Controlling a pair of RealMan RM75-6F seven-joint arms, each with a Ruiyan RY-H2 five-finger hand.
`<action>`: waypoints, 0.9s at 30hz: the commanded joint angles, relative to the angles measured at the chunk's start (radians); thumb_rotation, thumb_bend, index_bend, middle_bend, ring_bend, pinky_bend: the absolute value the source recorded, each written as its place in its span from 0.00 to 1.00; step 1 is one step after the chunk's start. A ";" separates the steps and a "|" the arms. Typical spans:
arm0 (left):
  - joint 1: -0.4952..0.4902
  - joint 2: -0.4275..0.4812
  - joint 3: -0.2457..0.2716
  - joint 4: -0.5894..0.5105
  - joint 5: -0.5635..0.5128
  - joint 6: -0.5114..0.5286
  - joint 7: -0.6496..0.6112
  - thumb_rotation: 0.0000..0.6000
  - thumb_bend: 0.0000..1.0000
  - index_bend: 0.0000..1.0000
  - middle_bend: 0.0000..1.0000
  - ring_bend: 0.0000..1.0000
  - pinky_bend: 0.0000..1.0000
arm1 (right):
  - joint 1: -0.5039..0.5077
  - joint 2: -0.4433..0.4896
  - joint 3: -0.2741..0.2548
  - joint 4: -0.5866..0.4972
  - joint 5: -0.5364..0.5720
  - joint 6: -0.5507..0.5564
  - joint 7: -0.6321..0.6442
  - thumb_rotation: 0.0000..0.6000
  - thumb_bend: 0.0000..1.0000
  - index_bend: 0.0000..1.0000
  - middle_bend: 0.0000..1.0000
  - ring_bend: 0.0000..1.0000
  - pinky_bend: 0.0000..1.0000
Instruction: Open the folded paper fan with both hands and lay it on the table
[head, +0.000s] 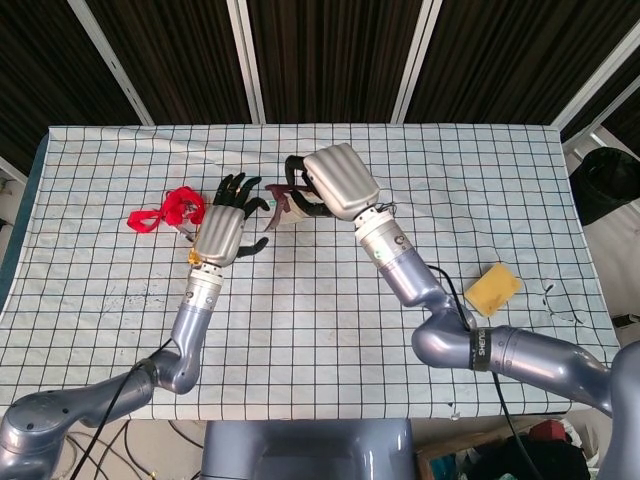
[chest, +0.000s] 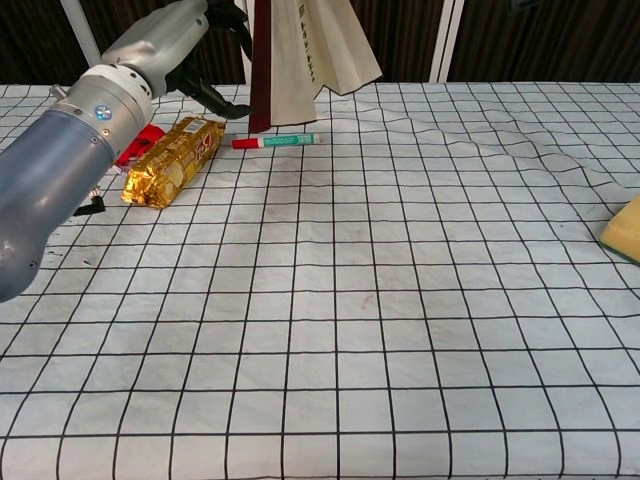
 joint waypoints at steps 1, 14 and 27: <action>-0.018 -0.022 -0.014 0.025 -0.003 0.000 -0.005 1.00 0.18 0.41 0.13 0.00 0.00 | 0.002 0.004 -0.001 -0.007 0.003 0.002 -0.002 1.00 0.39 0.78 0.87 0.93 0.78; -0.055 -0.095 -0.038 0.125 -0.012 0.008 -0.034 1.00 0.39 0.57 0.22 0.00 0.00 | 0.007 0.020 -0.006 -0.031 0.012 0.006 0.010 1.00 0.39 0.78 0.87 0.93 0.78; -0.033 -0.069 -0.039 0.116 0.001 0.051 -0.059 1.00 0.40 0.62 0.23 0.00 0.00 | -0.016 0.037 -0.037 -0.017 0.013 0.018 0.005 1.00 0.39 0.78 0.87 0.93 0.78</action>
